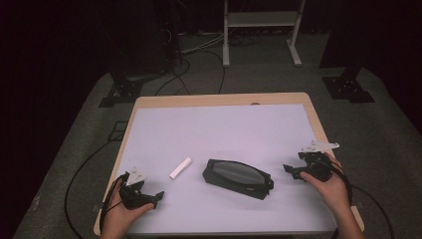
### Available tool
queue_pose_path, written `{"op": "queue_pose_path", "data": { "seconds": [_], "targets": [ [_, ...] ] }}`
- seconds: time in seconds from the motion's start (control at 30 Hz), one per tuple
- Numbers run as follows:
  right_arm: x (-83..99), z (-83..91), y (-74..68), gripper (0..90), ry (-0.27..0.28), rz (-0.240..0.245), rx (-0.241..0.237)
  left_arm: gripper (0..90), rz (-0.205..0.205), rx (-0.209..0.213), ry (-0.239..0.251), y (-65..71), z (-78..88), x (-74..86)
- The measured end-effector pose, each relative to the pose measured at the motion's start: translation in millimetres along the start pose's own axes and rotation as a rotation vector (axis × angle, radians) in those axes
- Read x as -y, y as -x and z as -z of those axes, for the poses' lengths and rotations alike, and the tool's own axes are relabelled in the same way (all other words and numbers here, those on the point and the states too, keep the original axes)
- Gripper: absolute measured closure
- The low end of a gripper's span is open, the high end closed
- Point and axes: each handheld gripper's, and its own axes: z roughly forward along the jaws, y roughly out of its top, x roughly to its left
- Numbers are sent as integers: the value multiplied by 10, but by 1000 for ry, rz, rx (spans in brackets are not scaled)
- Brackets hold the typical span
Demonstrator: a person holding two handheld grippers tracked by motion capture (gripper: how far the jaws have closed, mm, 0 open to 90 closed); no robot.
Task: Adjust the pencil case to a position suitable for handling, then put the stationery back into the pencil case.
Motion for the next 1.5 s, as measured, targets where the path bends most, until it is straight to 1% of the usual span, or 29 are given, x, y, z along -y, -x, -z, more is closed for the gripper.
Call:
{"op": "queue_pose_path", "data": {
  "seconds": [0.03,0.07,0.13,0.2,0.3,0.43,0.47,0.5,0.57,0.6,1.03,1.1,1.13,1.23,1.27,1.3,1.33,1.43,1.5],
  "targets": [
    [29,-72,16,205,-42,-1,30,0,1,1,0,-1,-1,-1],
    [29,-72,16,205,-42,-1,30,0,1,1,0,-1,-1,-1],
    [59,-138,29,205,-78,-4,60,0,1,1,0,-1,0,-1],
    [97,-191,46,198,-83,-17,60,0,1,1,0,-1,0,0],
    [122,-197,62,187,-69,-36,52,0,1,1,0,-1,0,-1],
    [152,-200,67,179,-48,-42,52,0,0,1,0,-1,1,-1],
    [173,-200,67,173,-32,-46,51,0,1,1,0,-1,0,-2],
    [173,-200,67,173,-32,-46,51,0,1,1,0,-1,0,-2],
    [210,-201,65,171,-2,-48,51,0,1,1,0,-1,0,-2],
    [245,-200,64,170,24,-49,51,0,0,0,0,-1,0,-1],
    [247,-201,62,169,25,-48,52,1,-6,-3,2,6,9,-4],
    [247,-201,63,169,25,-51,51,16,-4,-2,5,10,14,-3],
    [247,-201,64,169,25,-51,51,42,-11,1,17,15,30,-1],
    [247,-201,63,169,25,-51,51,90,-10,2,18,23,41,-3],
    [247,-201,63,169,25,-51,51,90,-7,3,19,29,46,-6],
    [247,-201,64,169,25,-51,51,113,-2,8,21,31,53,-12],
    [247,-201,64,169,25,-51,50,132,8,14,35,44,64,-25],
    [247,-201,65,169,25,-51,50,138,6,21,42,54,79,-46],
    [247,-201,65,169,25,-51,50,141,13,40,51,70,87,-75]
  ]
}}
